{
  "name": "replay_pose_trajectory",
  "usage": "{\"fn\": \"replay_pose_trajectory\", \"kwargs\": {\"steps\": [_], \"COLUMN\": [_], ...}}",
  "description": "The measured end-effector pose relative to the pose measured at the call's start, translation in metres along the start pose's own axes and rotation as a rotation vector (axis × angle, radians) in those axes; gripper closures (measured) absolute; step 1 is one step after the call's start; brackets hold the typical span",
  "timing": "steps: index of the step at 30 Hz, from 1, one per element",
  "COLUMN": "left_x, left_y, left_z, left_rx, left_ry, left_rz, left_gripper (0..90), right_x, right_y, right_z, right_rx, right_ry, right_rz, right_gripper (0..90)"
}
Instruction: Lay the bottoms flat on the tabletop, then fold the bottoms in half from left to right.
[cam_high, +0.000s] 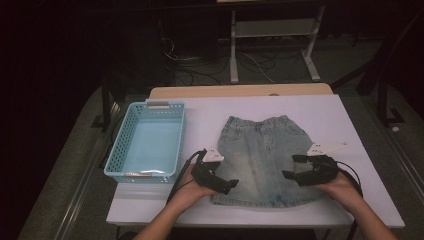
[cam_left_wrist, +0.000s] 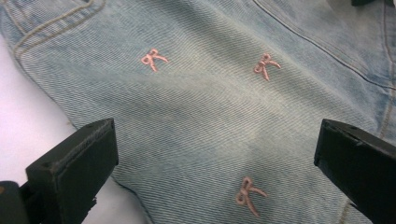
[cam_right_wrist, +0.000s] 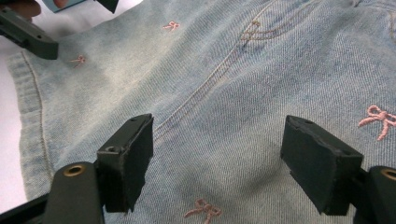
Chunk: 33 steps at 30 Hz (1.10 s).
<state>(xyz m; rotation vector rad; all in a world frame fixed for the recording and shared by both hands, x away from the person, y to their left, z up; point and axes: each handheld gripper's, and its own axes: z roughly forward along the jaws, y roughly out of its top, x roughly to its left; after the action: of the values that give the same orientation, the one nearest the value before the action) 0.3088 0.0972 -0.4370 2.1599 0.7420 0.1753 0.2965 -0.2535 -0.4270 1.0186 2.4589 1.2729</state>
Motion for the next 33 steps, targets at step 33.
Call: {"fn": "replay_pose_trajectory", "kwargs": {"steps": [33], "left_x": [0.024], "left_y": [0.019], "left_z": [0.006], "left_rx": [-0.023], "left_ry": [0.101], "left_rz": [-0.070], "left_gripper": [3.4], "right_x": [0.002], "right_y": [-0.009], "right_z": [-0.004], "right_rx": [0.023], "right_ry": [0.020], "right_rz": [-0.011], "right_gripper": [24.8]}}
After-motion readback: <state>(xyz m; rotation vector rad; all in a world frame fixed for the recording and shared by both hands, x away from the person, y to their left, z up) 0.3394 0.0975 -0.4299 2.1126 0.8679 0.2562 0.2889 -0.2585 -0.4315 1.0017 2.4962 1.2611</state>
